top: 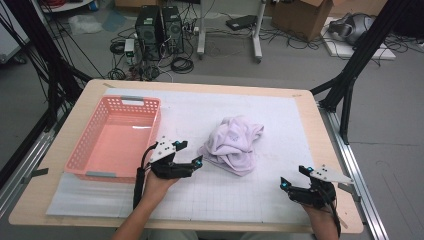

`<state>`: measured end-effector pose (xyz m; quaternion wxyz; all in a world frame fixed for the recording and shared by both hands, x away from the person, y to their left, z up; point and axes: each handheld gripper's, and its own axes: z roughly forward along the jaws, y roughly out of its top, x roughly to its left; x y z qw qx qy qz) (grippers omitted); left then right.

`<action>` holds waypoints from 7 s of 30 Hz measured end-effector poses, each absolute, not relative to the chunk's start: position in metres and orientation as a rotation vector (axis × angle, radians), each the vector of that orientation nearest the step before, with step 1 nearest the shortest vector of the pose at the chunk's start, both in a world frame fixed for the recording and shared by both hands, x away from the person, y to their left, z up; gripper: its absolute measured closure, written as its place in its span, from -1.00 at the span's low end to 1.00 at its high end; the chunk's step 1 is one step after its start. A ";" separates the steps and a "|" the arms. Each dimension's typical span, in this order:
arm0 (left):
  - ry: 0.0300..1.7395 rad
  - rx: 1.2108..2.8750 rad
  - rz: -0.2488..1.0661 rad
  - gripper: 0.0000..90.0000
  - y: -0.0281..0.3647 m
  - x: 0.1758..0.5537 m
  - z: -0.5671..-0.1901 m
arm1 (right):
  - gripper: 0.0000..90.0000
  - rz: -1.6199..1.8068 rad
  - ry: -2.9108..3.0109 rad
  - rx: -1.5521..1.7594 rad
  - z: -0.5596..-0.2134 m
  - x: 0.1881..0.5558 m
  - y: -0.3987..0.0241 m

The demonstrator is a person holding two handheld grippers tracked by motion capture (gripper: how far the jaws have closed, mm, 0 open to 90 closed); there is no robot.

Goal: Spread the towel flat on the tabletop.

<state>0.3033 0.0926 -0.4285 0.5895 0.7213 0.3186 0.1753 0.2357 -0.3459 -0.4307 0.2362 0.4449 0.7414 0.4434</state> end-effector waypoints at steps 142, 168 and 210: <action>0.740 2.038 0.166 -0.30 -0.003 0.358 -0.443 | 0.26 0.947 1.946 1.358 -0.368 0.399 -0.321; 0.933 1.912 0.405 0.89 0.059 0.368 -0.430 | 0.82 1.052 2.463 1.130 -0.439 0.283 -0.298; 1.096 1.857 0.587 0.76 0.021 0.402 -0.439 | 0.98 0.982 2.490 1.056 -0.437 0.279 -0.290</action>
